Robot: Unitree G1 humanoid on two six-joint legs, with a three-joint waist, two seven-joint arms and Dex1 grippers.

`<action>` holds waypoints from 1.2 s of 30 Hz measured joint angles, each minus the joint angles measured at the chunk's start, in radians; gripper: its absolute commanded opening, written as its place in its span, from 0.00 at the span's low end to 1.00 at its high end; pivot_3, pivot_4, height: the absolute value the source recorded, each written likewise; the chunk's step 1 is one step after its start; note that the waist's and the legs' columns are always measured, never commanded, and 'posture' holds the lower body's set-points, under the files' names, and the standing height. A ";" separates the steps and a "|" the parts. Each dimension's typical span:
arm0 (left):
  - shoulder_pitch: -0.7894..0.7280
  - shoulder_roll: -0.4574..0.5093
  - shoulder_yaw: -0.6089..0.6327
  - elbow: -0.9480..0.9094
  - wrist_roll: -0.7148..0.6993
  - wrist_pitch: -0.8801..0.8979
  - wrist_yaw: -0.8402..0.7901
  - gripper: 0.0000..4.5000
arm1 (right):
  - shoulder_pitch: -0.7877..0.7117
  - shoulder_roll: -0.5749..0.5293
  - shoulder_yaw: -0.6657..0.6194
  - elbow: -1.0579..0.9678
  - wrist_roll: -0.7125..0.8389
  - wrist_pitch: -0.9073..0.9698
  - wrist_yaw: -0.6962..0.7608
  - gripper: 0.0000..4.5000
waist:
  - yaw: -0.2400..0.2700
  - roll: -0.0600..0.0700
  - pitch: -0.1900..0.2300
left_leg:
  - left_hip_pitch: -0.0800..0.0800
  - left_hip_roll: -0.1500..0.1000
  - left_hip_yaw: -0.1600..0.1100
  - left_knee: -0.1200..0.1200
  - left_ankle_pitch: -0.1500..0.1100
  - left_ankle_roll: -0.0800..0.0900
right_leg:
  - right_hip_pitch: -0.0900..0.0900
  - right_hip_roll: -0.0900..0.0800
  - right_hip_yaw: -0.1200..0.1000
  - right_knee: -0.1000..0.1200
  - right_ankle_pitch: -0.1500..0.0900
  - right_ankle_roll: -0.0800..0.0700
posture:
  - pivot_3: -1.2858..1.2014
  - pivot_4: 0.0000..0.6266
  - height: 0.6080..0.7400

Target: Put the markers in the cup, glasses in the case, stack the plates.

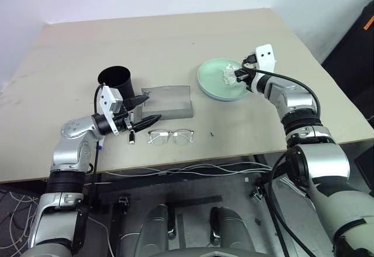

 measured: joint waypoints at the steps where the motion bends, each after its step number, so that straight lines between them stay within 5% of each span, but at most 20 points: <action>1: -0.001 0.002 0.000 0.001 0.000 -0.002 0.000 1.00 | 0.000 0.000 0.000 -0.001 0.000 0.000 0.000 0.45 | 0.000 0.000 0.000 | 0.000 0.000 0.000 0.000 0.000 0.000 | 0.000 0.000 0.000 0.000 0.000 0.000 | 0.52 0.24 0.99; 8: -0.004 0.008 0.000 0.015 0.001 -0.004 0.000 1.00 | -0.001 -0.009 -0.021 -0.055 0.010 0.025 -0.001 0.99 | -0.002 0.000 0.000 | 0.000 0.000 0.000 0.000 0.000 0.000 | -0.001 0.000 0.000 0.000 0.000 0.000 | 0.52 0.24 0.99; 14: 0.009 0.035 0.004 -0.005 -0.001 0.000 -0.001 1.00 | -0.026 -0.014 -0.071 -0.123 0.047 0.107 -0.024 0.99 | -0.002 0.000 0.000 | 0.000 0.001 0.000 -0.001 0.000 0.000 | -0.001 0.000 0.000 0.000 0.000 0.000 | 0.52 0.24 0.99; 22: 0.134 0.100 0.047 -0.147 -0.035 0.072 0.007 1.00 | 0.023 -0.020 -0.068 -0.466 0.209 0.389 0.196 0.99 | -0.002 0.000 0.000 | 0.000 0.006 -0.002 -0.001 -0.001 -0.002 | -0.002 0.001 0.002 0.000 0.000 0.000 | 0.52 0.24 0.99; 31: 0.307 0.186 0.164 -0.320 -0.075 0.159 0.067 1.00 | 0.228 -0.053 0.117 -0.804 0.299 0.554 0.434 0.99 | 0.002 0.000 0.000 | 0.000 0.012 0.000 -0.002 -0.002 -0.003 | -0.006 0.004 0.002 -0.005 0.001 -0.009 | 0.52 0.24 0.99; 36: 0.340 0.224 0.230 -0.339 -0.099 0.185 0.078 1.00 | 0.224 -0.073 0.267 -0.861 0.333 0.657 0.571 0.99 | 0.002 0.000 0.000 | 0.000 0.015 0.000 -0.007 -0.002 -0.003 | -0.008 0.008 0.002 -0.013 0.004 -0.012 | 0.52 0.24 0.99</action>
